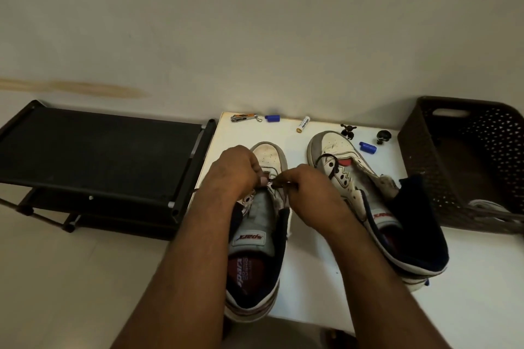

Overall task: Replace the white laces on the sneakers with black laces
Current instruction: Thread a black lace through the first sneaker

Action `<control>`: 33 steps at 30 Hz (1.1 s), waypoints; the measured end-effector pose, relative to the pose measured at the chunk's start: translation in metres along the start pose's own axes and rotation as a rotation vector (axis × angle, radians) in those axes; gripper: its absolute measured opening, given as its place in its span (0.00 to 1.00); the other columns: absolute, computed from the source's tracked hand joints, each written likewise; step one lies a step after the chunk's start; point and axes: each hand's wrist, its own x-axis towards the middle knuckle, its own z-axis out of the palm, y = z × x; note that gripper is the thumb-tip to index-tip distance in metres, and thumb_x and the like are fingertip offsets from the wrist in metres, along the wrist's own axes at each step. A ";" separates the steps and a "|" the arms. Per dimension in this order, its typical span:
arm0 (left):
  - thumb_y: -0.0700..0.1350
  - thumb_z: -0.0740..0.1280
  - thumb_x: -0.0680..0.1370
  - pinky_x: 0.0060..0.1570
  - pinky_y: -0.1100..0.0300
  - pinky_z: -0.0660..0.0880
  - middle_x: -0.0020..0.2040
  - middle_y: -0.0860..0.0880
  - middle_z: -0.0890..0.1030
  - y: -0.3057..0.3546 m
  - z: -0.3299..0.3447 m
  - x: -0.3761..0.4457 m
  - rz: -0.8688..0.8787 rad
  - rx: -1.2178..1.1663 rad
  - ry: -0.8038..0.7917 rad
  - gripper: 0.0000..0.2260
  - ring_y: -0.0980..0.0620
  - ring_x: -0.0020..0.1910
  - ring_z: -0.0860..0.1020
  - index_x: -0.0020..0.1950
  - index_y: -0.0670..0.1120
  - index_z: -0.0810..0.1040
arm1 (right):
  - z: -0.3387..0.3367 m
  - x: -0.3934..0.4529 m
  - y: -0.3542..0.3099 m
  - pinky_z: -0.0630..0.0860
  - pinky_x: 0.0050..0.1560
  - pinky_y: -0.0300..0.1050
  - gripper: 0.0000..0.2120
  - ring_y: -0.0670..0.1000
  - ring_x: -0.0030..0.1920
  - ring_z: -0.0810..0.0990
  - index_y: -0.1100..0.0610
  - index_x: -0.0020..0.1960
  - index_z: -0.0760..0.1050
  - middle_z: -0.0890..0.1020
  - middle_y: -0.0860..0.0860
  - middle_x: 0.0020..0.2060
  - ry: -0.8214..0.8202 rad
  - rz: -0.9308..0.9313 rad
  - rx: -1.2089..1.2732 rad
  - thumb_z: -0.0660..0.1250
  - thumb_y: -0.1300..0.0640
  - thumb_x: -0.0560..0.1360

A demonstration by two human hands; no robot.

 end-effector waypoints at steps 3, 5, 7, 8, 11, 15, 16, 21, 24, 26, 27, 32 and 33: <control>0.46 0.75 0.73 0.49 0.58 0.73 0.44 0.48 0.81 -0.009 -0.001 0.004 -0.015 -0.043 0.059 0.07 0.50 0.47 0.79 0.47 0.44 0.83 | -0.015 -0.001 0.006 0.75 0.56 0.42 0.19 0.53 0.54 0.80 0.51 0.60 0.80 0.80 0.53 0.58 0.007 0.148 -0.088 0.62 0.67 0.75; 0.45 0.75 0.73 0.46 0.59 0.72 0.40 0.50 0.79 -0.015 -0.002 0.006 -0.019 -0.061 0.090 0.06 0.53 0.42 0.76 0.46 0.44 0.82 | -0.018 -0.005 0.004 0.77 0.53 0.46 0.18 0.55 0.54 0.79 0.52 0.60 0.79 0.77 0.54 0.59 0.092 0.251 -0.161 0.62 0.65 0.75; 0.45 0.75 0.72 0.44 0.61 0.70 0.37 0.53 0.76 -0.018 -0.001 0.008 -0.014 -0.064 0.109 0.06 0.56 0.38 0.74 0.45 0.44 0.82 | -0.014 -0.011 -0.006 0.76 0.49 0.47 0.16 0.55 0.54 0.79 0.52 0.63 0.75 0.72 0.54 0.62 0.132 0.249 -0.212 0.62 0.62 0.77; 0.45 0.75 0.72 0.43 0.61 0.70 0.36 0.54 0.76 -0.018 -0.001 0.009 -0.010 -0.064 0.114 0.06 0.57 0.37 0.73 0.45 0.45 0.82 | -0.009 -0.013 -0.010 0.76 0.49 0.47 0.17 0.55 0.55 0.79 0.51 0.65 0.72 0.69 0.53 0.64 0.127 0.205 -0.220 0.62 0.60 0.77; 0.45 0.75 0.72 0.43 0.60 0.70 0.36 0.54 0.75 -0.018 0.002 0.009 -0.010 -0.050 0.131 0.05 0.56 0.38 0.73 0.44 0.46 0.82 | 0.007 -0.006 -0.011 0.75 0.55 0.48 0.19 0.54 0.59 0.77 0.49 0.68 0.71 0.70 0.51 0.66 0.090 0.038 -0.123 0.62 0.58 0.78; 0.44 0.75 0.72 0.44 0.59 0.72 0.40 0.50 0.78 -0.020 0.004 0.012 -0.017 -0.064 0.137 0.05 0.53 0.42 0.76 0.44 0.45 0.82 | 0.017 0.004 -0.007 0.75 0.51 0.45 0.10 0.54 0.52 0.79 0.55 0.57 0.79 0.81 0.54 0.52 0.079 0.043 -0.013 0.61 0.59 0.79; 0.44 0.76 0.71 0.44 0.59 0.73 0.41 0.50 0.79 -0.021 0.004 0.013 -0.021 -0.079 0.137 0.05 0.53 0.42 0.76 0.43 0.45 0.82 | 0.019 0.004 -0.006 0.74 0.49 0.45 0.10 0.54 0.50 0.79 0.57 0.54 0.80 0.82 0.55 0.50 0.089 0.057 -0.011 0.61 0.60 0.79; 0.43 0.75 0.72 0.42 0.60 0.71 0.42 0.49 0.78 -0.025 0.003 0.015 -0.040 -0.120 0.141 0.06 0.51 0.43 0.77 0.44 0.43 0.81 | 0.008 0.006 0.008 0.74 0.47 0.44 0.11 0.56 0.51 0.78 0.58 0.55 0.75 0.78 0.55 0.53 0.122 0.311 -0.110 0.61 0.66 0.75; 0.43 0.75 0.72 0.42 0.61 0.71 0.43 0.48 0.80 -0.026 0.003 0.017 -0.042 -0.119 0.140 0.05 0.52 0.43 0.77 0.44 0.43 0.81 | 0.003 0.000 0.011 0.72 0.46 0.43 0.15 0.54 0.54 0.78 0.55 0.61 0.72 0.75 0.53 0.59 0.150 0.304 -0.188 0.61 0.64 0.76; 0.45 0.75 0.72 0.42 0.60 0.73 0.44 0.47 0.81 -0.025 0.005 0.018 -0.041 -0.101 0.137 0.06 0.50 0.44 0.79 0.44 0.43 0.82 | 0.009 -0.002 0.006 0.73 0.55 0.45 0.19 0.53 0.59 0.76 0.52 0.67 0.70 0.72 0.51 0.64 0.182 0.136 -0.047 0.64 0.61 0.77; 0.45 0.76 0.71 0.42 0.59 0.74 0.45 0.45 0.82 -0.025 0.007 0.019 -0.041 -0.096 0.140 0.08 0.49 0.45 0.80 0.45 0.43 0.82 | 0.016 -0.002 0.003 0.72 0.57 0.44 0.19 0.52 0.60 0.75 0.52 0.67 0.72 0.74 0.50 0.63 0.183 0.047 0.063 0.65 0.60 0.77; 0.45 0.76 0.71 0.43 0.58 0.76 0.46 0.44 0.82 -0.025 0.006 0.019 -0.052 -0.116 0.158 0.08 0.47 0.48 0.81 0.45 0.42 0.82 | 0.023 0.006 0.005 0.72 0.47 0.43 0.07 0.54 0.48 0.79 0.59 0.51 0.79 0.82 0.54 0.46 0.129 0.078 0.059 0.63 0.60 0.78; 0.45 0.76 0.71 0.44 0.57 0.77 0.46 0.44 0.82 -0.026 0.005 0.019 -0.054 -0.120 0.157 0.08 0.47 0.48 0.81 0.45 0.42 0.82 | 0.017 0.007 0.008 0.72 0.48 0.43 0.07 0.55 0.48 0.79 0.59 0.51 0.79 0.82 0.55 0.47 0.108 0.169 0.016 0.62 0.61 0.78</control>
